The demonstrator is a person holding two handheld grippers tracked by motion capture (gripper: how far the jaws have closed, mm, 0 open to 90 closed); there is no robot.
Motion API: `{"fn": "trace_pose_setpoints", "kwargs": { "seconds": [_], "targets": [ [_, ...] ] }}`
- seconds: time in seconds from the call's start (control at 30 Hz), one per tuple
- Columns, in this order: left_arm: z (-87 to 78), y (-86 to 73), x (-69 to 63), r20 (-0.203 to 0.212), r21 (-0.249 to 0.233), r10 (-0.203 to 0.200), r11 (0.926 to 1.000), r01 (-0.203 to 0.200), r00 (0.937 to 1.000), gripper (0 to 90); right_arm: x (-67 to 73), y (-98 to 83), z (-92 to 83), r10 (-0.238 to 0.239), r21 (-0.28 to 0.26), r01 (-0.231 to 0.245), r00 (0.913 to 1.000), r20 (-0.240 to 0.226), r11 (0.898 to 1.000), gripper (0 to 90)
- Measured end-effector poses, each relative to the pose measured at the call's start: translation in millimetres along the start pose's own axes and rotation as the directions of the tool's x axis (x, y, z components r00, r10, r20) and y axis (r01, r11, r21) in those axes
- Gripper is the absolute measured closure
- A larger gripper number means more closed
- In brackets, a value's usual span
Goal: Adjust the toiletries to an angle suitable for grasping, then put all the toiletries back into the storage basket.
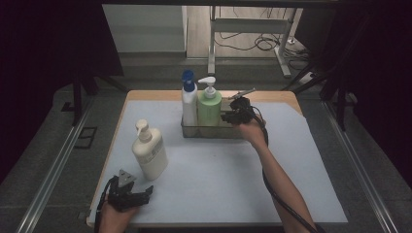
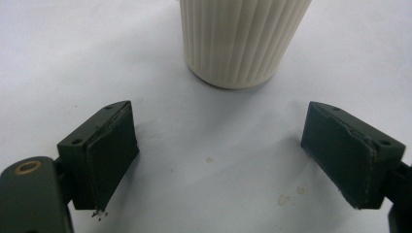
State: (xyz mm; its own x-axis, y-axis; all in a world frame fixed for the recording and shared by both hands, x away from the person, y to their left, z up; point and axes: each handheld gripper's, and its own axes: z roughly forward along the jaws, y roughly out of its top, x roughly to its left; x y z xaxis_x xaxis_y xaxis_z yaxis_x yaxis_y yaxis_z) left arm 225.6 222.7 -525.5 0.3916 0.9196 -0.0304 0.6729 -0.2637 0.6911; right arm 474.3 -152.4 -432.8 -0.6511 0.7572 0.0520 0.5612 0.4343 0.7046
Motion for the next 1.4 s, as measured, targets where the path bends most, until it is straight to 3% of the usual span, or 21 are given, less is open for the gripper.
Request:
{"fn": "trace_pose_setpoints", "kwargs": {
  "seconds": [0.4, 0.87, 1.4],
  "targets": [
    [0.0, 0.0, -0.1, 0.0, 0.0, 0.0, 1.0, 0.0, 1.0, 12.5, 5.4, -3.4, -20.5, -0.023, -0.028, 0.022, 0.9996, -0.018, 0.999, 49.4],
    [0.0, -0.1, -0.1, 0.001, -0.001, -0.002, 1.0, 0.002, 1.0, 12.5, 18.4, -14.5, -38.3, -0.086, -0.026, 0.085, 0.9955, -0.04, 0.996, 25.6],
    [0.0, -0.1, -0.1, 0.0, -0.001, -0.001, 1.0, 0.001, 1.0, 12.5, 28.0, -32.0, -65.9, -0.134, -0.052, 0.132, 0.9899, -0.045, 0.99, 15.9]
  ]
}}
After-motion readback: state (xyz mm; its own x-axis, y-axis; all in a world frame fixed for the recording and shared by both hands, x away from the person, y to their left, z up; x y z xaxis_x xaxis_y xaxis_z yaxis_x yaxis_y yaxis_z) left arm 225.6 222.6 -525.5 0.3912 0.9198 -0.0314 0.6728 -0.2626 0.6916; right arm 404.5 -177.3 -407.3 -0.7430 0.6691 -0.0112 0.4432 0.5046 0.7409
